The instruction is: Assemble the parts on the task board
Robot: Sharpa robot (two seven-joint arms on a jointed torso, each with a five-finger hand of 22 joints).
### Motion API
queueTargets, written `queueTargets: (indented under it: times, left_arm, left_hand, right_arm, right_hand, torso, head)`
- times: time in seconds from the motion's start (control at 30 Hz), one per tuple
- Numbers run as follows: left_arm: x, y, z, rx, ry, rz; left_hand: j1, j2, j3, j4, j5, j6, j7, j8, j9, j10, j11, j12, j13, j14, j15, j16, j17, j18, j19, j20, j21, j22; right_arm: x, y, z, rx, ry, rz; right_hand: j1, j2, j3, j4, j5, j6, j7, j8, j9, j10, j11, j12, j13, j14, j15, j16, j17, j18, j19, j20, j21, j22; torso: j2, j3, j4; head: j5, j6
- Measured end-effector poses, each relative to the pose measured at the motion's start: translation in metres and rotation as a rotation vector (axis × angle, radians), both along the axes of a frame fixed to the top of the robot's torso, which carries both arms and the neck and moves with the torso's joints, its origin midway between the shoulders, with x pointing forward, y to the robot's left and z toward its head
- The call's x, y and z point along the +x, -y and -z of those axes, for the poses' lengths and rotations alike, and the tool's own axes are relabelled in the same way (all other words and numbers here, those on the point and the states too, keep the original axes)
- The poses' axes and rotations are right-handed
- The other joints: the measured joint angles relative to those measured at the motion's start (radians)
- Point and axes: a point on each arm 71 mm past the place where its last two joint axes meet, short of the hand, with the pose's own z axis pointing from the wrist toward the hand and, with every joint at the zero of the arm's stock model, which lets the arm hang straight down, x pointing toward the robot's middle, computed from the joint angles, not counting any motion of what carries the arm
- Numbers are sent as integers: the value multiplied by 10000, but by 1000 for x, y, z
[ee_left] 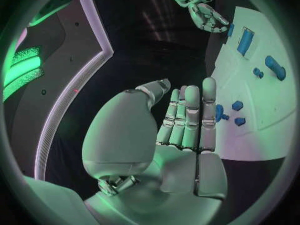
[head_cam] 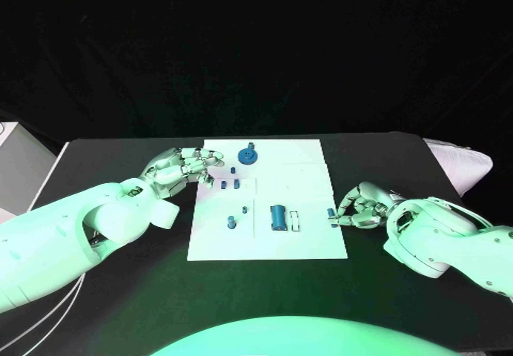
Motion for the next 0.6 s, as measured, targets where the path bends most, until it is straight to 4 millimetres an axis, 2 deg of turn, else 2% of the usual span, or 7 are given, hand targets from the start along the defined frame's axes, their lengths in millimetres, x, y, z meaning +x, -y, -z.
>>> queueTargets:
  times: [0.13, 0.4, 0.6]
  left_arm:
    - [0, -1, 0, 11, -7, -8]
    - [-1, -2, 0, 30, -11, -25]
    - [-1, -2, 0, 31, -11, -26]
  left_hand:
    - [0, 0, 0, 0, 0, 0, 0, 0, 0, 0, 0, 0, 0, 0, 0, 0, 0, 0, 0, 0, 0, 0]
    - [0, 0, 0, 0, 0, 0, 0, 0, 0, 0, 0, 0, -1, 0, 0, 0, 0, 0, 0, 0, 0, 1]
    - [0, 0, 0, 0, 0, 0, 0, 0, 0, 0, 0, 0, -1, 0, 0, 0, 0, 0, 0, 0, 0, 1]
  right_arm:
    - [0, -1, 3, -183, -49, -26]
    - [2, -3, 7, -488, -48, -101]
    - [4, -6, 10, -637, 8, -183]
  right_hand:
    - [0, 0, 0, 0, 0, 34, -35, 0, 0, 0, 0, 0, 0, 0, 0, 0, 0, 0, 0, 0, 0, 0]
    - [-40, 40, 0, 0, 0, 67, -2, 0, 11, 0, 0, 0, -1, 0, 0, 0, -1, 0, 0, -1, 0, -1]
    - [-39, 40, 0, 0, 21, 67, -2, 3, 37, 0, -1, 0, -2, 0, 0, 0, -1, 0, 0, -1, 0, 7]
  torso:
    - [3, -3, 6]
    - [16, -2, -1]
    - [20, 9, -4]
  head:
    - [-13, -18]
    - [-1, -22]
    - [20, -22]
